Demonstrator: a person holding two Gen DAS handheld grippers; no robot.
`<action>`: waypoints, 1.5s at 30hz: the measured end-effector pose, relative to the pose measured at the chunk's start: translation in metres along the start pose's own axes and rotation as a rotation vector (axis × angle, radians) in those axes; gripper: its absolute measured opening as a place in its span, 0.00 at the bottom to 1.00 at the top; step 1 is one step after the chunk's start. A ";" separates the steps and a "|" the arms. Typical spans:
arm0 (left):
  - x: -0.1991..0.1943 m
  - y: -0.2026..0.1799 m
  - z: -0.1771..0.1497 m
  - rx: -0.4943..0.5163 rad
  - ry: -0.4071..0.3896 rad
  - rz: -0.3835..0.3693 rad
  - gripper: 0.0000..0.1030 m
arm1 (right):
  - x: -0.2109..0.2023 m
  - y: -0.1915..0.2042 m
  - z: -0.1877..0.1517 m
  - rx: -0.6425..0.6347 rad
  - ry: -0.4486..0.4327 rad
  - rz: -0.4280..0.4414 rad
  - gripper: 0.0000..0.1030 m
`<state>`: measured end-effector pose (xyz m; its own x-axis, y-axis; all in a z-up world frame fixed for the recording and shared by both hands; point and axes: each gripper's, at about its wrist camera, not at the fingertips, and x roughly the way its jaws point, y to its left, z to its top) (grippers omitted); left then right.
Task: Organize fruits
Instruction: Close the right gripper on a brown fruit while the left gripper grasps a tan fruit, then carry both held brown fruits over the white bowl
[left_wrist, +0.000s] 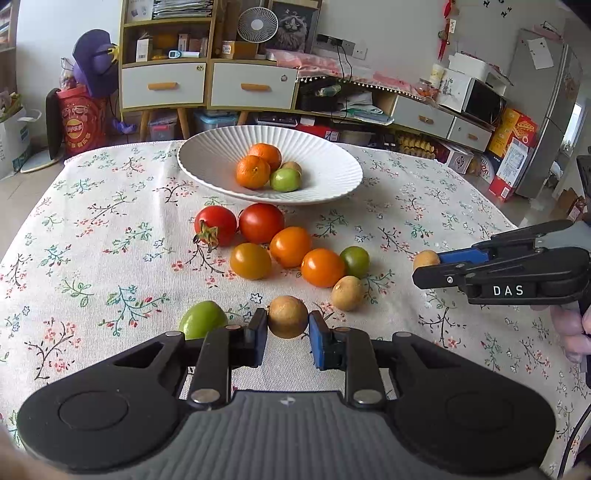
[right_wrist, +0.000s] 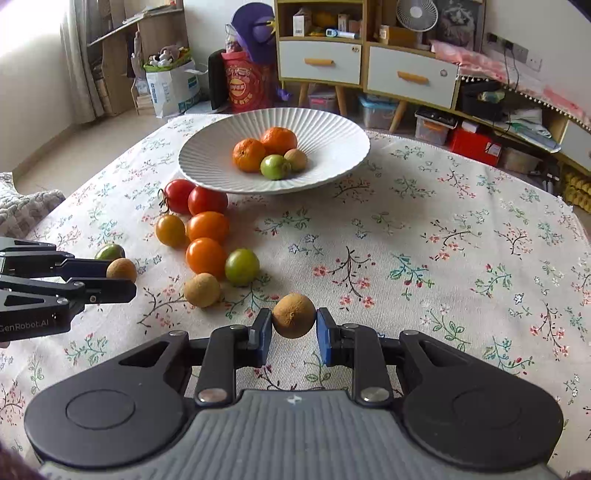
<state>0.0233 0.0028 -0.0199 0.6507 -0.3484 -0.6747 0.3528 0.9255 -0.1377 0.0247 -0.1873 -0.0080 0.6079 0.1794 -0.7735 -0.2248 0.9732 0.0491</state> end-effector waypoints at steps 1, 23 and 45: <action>-0.001 0.000 0.002 -0.002 -0.003 0.000 0.20 | -0.001 0.000 0.002 0.003 -0.008 -0.002 0.23; 0.018 0.006 0.065 -0.165 -0.057 0.002 0.20 | 0.011 0.001 0.064 0.096 -0.133 0.008 0.23; 0.088 0.014 0.098 -0.086 0.002 0.043 0.20 | 0.061 -0.013 0.084 0.160 -0.087 -0.004 0.22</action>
<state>0.1515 -0.0300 -0.0099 0.6625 -0.3080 -0.6828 0.2653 0.9489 -0.1707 0.1289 -0.1773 -0.0034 0.6739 0.1804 -0.7165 -0.1025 0.9832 0.1512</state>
